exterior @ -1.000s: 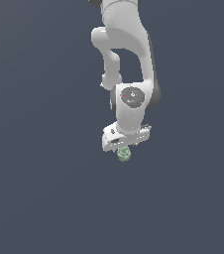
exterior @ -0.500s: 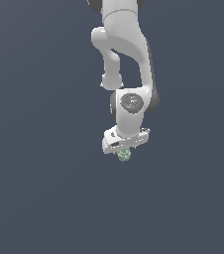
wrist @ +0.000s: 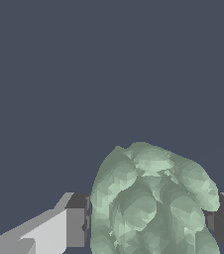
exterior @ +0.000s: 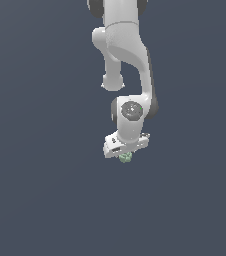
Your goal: Pick up the object and move it to a goal position.
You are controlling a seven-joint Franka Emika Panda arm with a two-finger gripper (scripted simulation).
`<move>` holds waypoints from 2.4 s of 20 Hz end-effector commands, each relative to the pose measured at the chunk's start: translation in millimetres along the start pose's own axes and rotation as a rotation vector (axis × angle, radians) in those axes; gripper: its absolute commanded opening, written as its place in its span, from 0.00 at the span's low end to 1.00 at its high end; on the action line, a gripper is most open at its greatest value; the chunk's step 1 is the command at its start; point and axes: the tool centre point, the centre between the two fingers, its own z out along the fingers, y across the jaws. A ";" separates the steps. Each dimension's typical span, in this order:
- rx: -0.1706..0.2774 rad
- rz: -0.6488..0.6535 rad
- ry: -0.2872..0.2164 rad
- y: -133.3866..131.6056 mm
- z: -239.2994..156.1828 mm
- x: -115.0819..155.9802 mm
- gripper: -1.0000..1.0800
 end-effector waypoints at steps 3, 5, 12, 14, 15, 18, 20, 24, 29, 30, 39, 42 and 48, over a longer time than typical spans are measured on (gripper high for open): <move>0.000 0.000 0.000 -0.2 0.7 0.3 0.00; 0.000 0.000 0.000 -0.2 0.7 0.3 0.00; 0.000 0.000 0.001 -1.3 -2.5 0.4 0.00; 0.000 0.000 0.001 -3.8 -7.0 0.3 0.00; 0.000 0.000 0.001 -5.5 -10.1 0.3 0.00; 0.000 0.000 0.001 -12.7 -23.1 0.2 0.00; 0.000 0.000 0.001 -19.2 -34.9 0.1 0.00; -0.001 0.000 0.001 -36.8 -66.3 0.1 0.00; -0.001 -0.001 0.001 -65.1 -117.7 0.3 0.00; -0.001 -0.001 0.001 -71.1 -128.7 0.5 0.00; -0.001 -0.001 0.001 -115.7 -210.6 3.3 0.00; -0.001 -0.001 0.000 -125.3 -228.1 4.7 0.00; 0.000 -0.001 0.001 -135.3 -246.9 6.7 0.00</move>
